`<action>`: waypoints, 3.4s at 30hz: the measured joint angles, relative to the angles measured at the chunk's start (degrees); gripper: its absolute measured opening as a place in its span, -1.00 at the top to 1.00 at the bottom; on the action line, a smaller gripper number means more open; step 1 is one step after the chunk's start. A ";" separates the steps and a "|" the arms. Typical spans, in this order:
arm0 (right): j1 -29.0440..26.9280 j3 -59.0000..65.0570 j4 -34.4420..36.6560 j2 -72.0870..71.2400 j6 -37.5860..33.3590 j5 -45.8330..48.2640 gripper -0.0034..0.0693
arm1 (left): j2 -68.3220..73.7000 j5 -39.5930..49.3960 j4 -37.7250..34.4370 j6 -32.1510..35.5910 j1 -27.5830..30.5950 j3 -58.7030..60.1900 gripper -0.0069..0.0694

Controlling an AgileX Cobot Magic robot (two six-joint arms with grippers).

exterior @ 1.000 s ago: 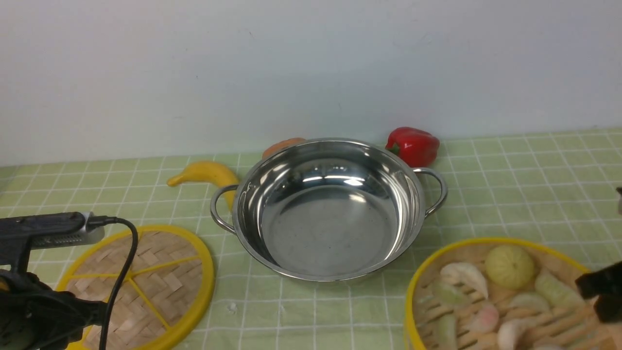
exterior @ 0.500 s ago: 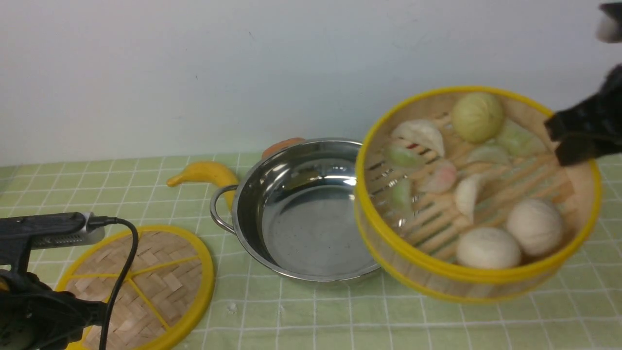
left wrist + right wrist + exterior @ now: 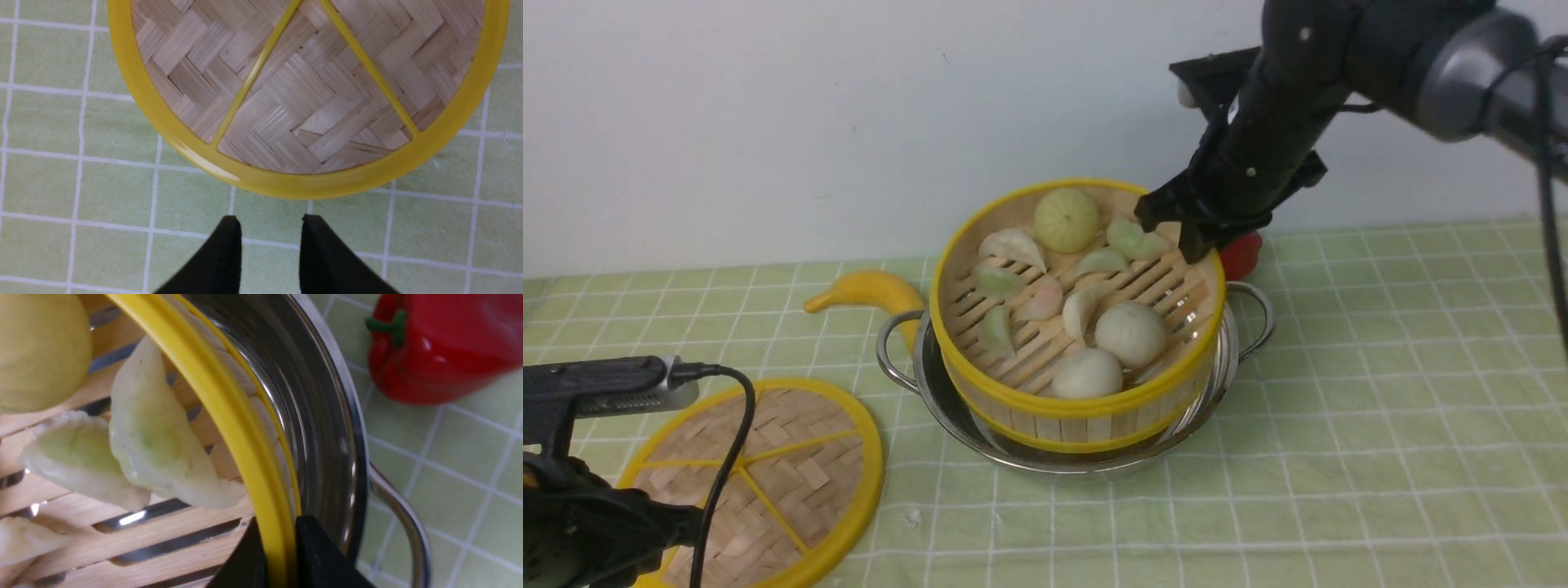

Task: Place the steamer in the pot on the green tablecloth, and put the lid on the steamer.
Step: 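Place the bamboo steamer basket of food into the steel pot with the right gripper, then grasp the bamboo steamer lid lying on the table by its centre knob, then place the yellow bamboo steamer lid onto the steamer in the pot with the left gripper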

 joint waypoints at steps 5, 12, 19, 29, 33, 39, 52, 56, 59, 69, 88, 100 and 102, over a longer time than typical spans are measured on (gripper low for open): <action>0.11 -4.26 -0.26 5.39 0.07 0.00 0.69 | 0.00 -0.85 0.00 0.00 0.00 0.00 0.29; 0.11 -6.14 -0.91 10.81 0.05 -0.05 0.69 | 0.00 -0.85 0.00 0.00 0.00 0.00 0.29; 0.05 -6.42 -0.84 11.38 0.11 -0.27 0.70 | 0.00 -0.89 0.00 0.00 0.00 0.00 0.24; 0.00 -6.72 -0.15 11.38 -0.69 -0.48 0.00 | 0.04 -5.82 0.00 0.00 0.00 0.00 0.13; 0.12 -6.72 -1.39 10.77 -0.93 -0.68 -0.36 | 0.90 -8.38 -0.58 -0.24 0.00 -1.34 0.13; -0.80 -6.72 -6.41 4.37 -0.28 -0.61 -0.59 | 7.82 -6.95 -1.48 -0.45 0.00 -10.35 0.13; -2.50 -6.72 1.17 -17.69 0.17 -0.61 -0.61 | 30.49 1.91 -2.38 -0.50 0.00 -23.30 0.13; -2.50 -6.72 5.22 -24.01 -1.01 -0.61 -0.61 | 33.29 0.19 -2.39 -0.46 0.00 -23.41 0.13; -2.50 -6.72 6.69 -28.55 -2.29 -0.61 -0.61 | 34.18 -0.81 -2.60 -0.46 0.00 -23.41 0.13; -2.50 -6.72 6.19 -33.67 -3.68 -0.56 -0.61 | 34.75 -2.07 -3.00 -0.46 0.00 -23.47 0.16; -2.50 1.02 -5.88 -46.94 -3.92 -0.94 -0.62 | 31.63 16.94 7.13 -2.43 0.00 -39.95 0.50; -2.50 43.97 -14.12 -74.28 3.13 -0.42 -0.62 | 34.17 26.19 0.64 4.64 -18.27 -72.10 0.50; -2.50 51.19 -13.45 -78.68 5.40 -0.35 -0.62 | 39.65 26.28 -0.54 4.77 -24.68 -75.25 0.50</action>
